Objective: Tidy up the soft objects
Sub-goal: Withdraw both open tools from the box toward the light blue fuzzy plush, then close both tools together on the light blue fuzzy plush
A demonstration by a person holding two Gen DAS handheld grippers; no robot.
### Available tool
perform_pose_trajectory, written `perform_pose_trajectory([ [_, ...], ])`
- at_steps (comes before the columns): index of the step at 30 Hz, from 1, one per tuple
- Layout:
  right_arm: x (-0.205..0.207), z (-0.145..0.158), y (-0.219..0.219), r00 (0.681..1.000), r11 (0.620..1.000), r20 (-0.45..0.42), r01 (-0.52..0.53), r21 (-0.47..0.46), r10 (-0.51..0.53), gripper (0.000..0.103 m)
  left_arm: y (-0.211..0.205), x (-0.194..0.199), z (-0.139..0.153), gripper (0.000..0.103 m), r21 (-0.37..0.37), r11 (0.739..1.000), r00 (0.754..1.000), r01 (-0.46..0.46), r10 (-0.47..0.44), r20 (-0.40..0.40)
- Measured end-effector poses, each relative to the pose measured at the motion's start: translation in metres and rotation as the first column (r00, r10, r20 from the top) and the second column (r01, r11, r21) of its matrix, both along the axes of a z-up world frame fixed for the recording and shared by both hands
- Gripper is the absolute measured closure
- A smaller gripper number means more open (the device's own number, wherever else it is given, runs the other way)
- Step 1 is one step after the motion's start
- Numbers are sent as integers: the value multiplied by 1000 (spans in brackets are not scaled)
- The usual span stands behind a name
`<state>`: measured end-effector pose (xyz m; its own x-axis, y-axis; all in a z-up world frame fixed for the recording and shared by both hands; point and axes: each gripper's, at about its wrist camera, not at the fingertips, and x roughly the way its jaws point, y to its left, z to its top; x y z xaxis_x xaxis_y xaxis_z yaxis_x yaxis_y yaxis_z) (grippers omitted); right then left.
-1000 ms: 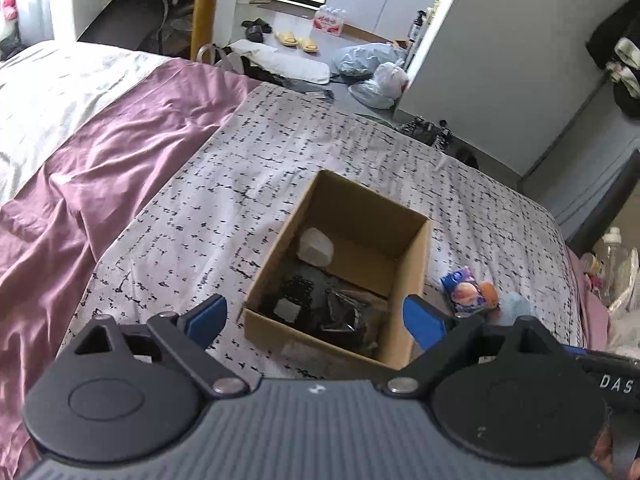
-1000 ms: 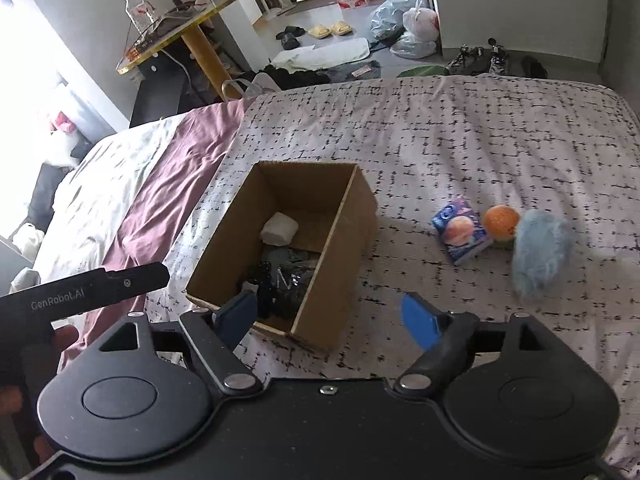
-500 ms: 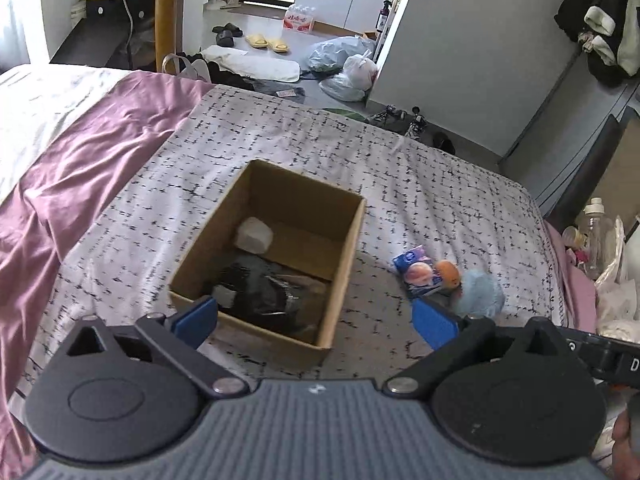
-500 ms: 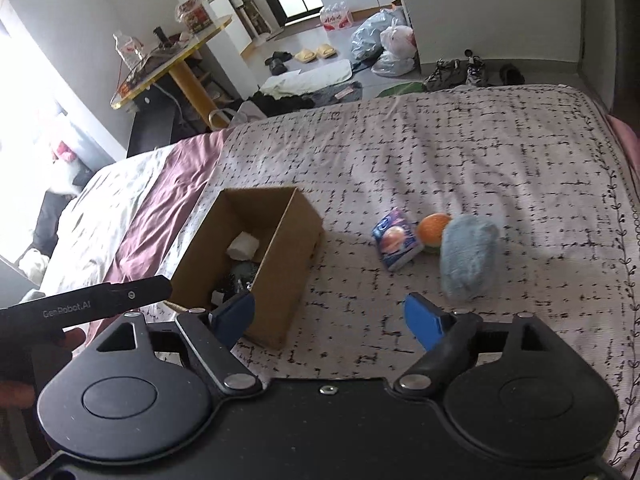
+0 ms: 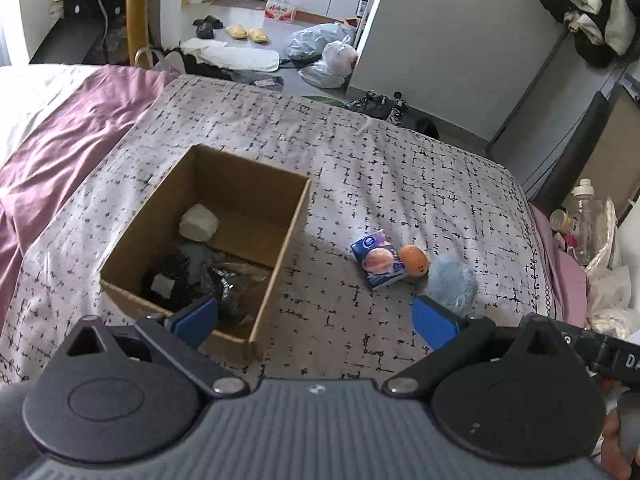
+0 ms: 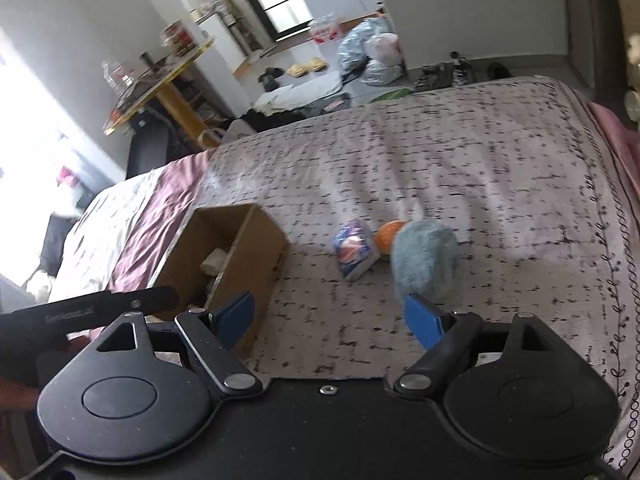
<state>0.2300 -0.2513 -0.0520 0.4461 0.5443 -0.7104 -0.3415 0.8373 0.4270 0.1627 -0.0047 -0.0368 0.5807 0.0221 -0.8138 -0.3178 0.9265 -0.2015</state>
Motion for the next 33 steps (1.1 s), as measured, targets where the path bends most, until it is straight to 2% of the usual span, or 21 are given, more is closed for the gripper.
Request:
perform_pose_trajectory([
  [8,20,-23,-39,997,995,-40,74,66,-71,28,-35,30,-9,3,7,999,998,52,-51,-33],
  [15,40,-53,-66,987,982,-94,141,126,-130,38,-60,49,-22,3,13,996,995,90,-89,-38],
  [18,49,-67,-74,981,974,-120,170,151,-152,42,-70,56,-25,3,21,994,994,105,-104,-23],
  [20,54,-78,-82,976,960,-143,190,204,-163,42,-77,61,-27,4,23,993,993,118,-118,-13],
  [22,55,-88,-88,979,946,-141,179,270,-145,42,-83,65,-30,8,16,991,991,132,-132,-4],
  [25,52,-104,-94,981,936,-127,181,303,-148,45,-92,73,-36,13,34,985,985,170,-170,-2],
  [30,57,-122,-105,968,942,-173,222,253,-182,48,-105,87,-53,24,73,975,977,212,-209,-47],
  [33,59,-126,-115,958,917,-181,267,296,-221,49,-112,95,-67,33,77,967,968,244,-238,-84],
])
